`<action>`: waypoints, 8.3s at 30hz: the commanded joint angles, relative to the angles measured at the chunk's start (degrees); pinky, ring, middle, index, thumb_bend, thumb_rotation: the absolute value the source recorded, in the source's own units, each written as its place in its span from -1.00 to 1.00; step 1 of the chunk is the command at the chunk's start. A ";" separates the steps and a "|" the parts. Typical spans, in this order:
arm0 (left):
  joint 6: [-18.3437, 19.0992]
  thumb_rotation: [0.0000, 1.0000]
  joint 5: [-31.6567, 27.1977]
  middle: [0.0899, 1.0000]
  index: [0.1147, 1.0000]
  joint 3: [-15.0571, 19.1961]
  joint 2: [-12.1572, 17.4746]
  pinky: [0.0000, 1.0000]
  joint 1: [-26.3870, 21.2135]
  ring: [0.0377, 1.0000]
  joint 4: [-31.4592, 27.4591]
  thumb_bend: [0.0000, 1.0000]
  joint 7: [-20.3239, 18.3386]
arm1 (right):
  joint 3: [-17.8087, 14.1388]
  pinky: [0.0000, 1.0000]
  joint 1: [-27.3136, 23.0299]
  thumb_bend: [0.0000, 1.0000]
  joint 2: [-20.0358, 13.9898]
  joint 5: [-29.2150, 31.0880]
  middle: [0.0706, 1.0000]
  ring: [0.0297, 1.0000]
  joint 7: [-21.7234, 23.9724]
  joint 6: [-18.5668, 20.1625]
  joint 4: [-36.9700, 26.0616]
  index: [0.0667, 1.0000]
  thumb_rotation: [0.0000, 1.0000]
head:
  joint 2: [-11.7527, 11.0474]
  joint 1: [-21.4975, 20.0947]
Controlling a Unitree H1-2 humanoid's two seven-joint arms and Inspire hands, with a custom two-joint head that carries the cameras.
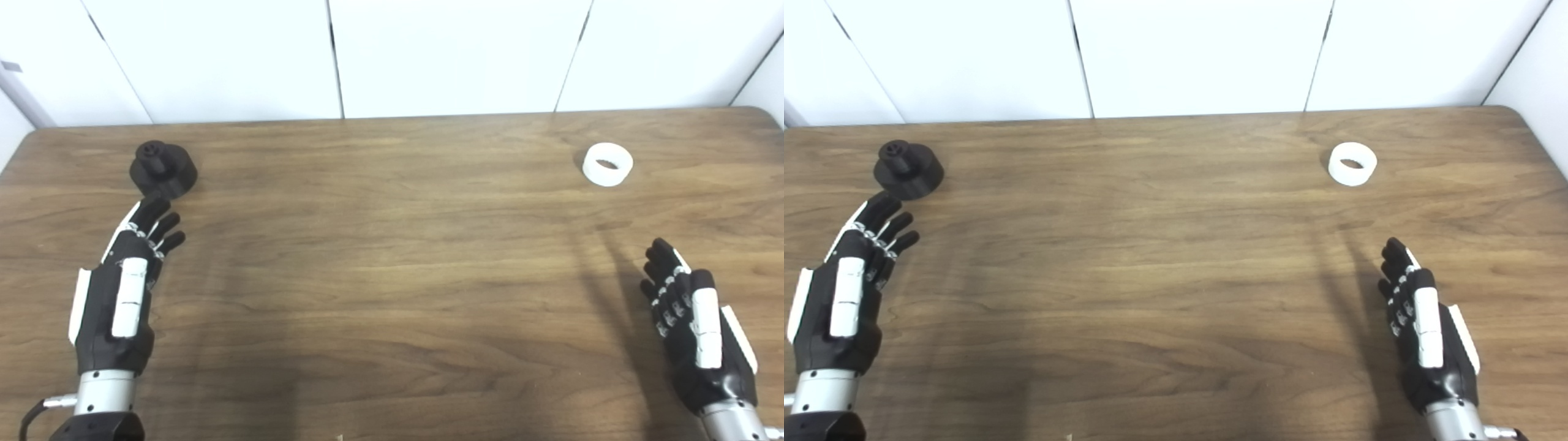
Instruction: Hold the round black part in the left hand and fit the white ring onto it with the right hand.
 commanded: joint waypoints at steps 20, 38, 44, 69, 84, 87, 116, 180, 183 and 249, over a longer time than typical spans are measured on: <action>-6.87 0.42 5.43 0.75 0.70 -8.64 -7.42 0.65 20.61 0.72 -0.83 0.30 2.87 | -2.94 1.00 -1.94 0.16 -2.82 1.38 0.86 0.96 0.36 -10.91 3.80 0.84 1.00 | -8.79 14.59; -8.85 0.38 5.54 0.72 0.66 -10.01 -7.47 0.59 19.82 0.70 1.83 0.29 4.67 | -2.91 1.00 -2.97 0.08 -3.04 1.47 0.85 0.98 0.94 -14.23 7.98 0.84 1.00 | -12.25 15.33; -8.39 0.31 4.56 0.72 0.67 -10.30 -7.22 0.60 19.82 0.69 1.68 0.33 5.37 | -2.88 1.00 -2.96 0.07 -2.99 1.65 0.86 0.98 0.92 -13.76 7.53 0.84 1.00 | -11.58 15.69; 4.99 -0.06 28.63 1.00 0.87 0.26 9.42 0.93 5.73 1.00 -6.00 1.00 4.46 | -1.94 1.00 -3.35 0.13 -1.88 0.52 0.81 0.94 0.24 -14.69 8.14 0.82 1.00 | -10.84 14.83; 4.50 -0.01 39.46 0.96 0.79 -5.27 18.16 1.00 -3.31 0.99 16.12 1.00 15.89 | -1.80 1.00 -2.95 0.15 -1.67 0.35 0.82 0.96 0.05 -14.54 7.62 0.83 1.00 | -10.29 14.38; 4.79 -0.04 39.80 0.95 0.78 -6.24 19.27 1.00 -4.81 0.99 18.21 1.00 16.89 | -1.76 1.00 -2.92 0.17 -1.73 0.11 0.81 0.95 0.05 -14.49 7.68 0.83 1.00 | -10.28 14.21; 9.05 -0.02 41.10 0.87 0.76 -16.01 25.79 1.00 -21.74 0.94 33.28 1.00 19.67 | -0.98 1.00 -2.77 0.20 -1.57 -0.32 0.87 1.00 -0.07 -14.13 7.32 0.85 1.00 | -9.29 12.78; 10.52 -0.15 35.27 0.87 0.71 -27.11 24.78 1.00 -45.18 0.97 60.68 1.00 24.17 | 0.56 1.00 -1.58 0.30 -1.28 1.22 0.93 1.00 0.92 -16.17 7.16 0.90 1.00 | -10.33 9.13; 10.99 -0.18 35.41 0.87 0.72 -27.51 24.46 1.00 -45.84 0.97 61.21 1.00 24.45 | 0.62 1.00 -1.37 0.28 -1.21 0.99 0.93 1.00 0.76 -16.02 6.71 0.91 1.00 | -10.26 9.07; 7.83 -0.90 33.44 0.48 -0.17 -27.53 22.84 0.47 -48.43 0.65 68.08 0.04 34.99 | 0.75 1.00 -1.56 0.28 -1.10 -0.69 0.84 0.98 -0.29 -14.91 6.23 0.85 1.00 | -10.45 7.81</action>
